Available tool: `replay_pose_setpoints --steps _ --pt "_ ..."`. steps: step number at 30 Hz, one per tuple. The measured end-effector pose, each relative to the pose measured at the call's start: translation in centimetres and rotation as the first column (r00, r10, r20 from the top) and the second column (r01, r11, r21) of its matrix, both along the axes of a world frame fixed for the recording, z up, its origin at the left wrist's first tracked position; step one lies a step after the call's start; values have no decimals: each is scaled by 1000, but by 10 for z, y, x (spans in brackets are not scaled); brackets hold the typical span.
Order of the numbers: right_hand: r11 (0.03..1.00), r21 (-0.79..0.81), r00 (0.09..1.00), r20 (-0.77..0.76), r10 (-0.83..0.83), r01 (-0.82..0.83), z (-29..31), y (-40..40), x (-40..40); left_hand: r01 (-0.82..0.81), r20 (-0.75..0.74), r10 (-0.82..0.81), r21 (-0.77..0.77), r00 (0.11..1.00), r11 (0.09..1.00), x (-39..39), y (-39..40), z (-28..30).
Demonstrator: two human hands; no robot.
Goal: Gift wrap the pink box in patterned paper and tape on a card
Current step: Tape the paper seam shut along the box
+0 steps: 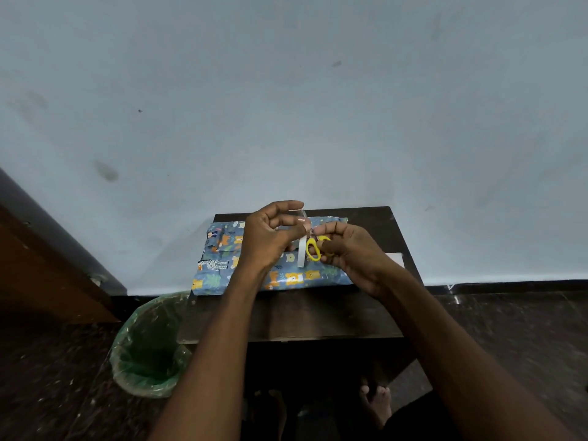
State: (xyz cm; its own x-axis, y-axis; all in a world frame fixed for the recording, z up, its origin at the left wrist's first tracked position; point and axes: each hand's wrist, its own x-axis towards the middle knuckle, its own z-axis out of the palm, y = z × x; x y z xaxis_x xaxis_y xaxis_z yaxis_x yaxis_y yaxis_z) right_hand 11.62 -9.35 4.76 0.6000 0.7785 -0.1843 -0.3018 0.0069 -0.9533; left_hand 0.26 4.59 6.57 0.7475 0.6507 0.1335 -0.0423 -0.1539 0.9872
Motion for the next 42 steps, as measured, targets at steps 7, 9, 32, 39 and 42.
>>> replay_pose_setpoints --steps 7,9,32,39,42 --pt "984 34 982 65 -175 173 -2 4 1 -37 -9 37 6 999 999 8 0 -5" --pt "972 92 975 15 -220 217 -2 4 3 -10 -19 11 27 1000 1000 7 0 -5" --pt "976 -52 977 -16 -212 211 -5 6 -6 90 19 -89 -46 996 995 5 -4 -2" --pt "992 -35 981 -145 -128 124 -4 7 -4 110 28 -109 -58 994 992 4 -4 0" --pt "997 1 989 -126 -82 83 -5 8 -1 117 34 -115 -73 993 990 4 -3 1"
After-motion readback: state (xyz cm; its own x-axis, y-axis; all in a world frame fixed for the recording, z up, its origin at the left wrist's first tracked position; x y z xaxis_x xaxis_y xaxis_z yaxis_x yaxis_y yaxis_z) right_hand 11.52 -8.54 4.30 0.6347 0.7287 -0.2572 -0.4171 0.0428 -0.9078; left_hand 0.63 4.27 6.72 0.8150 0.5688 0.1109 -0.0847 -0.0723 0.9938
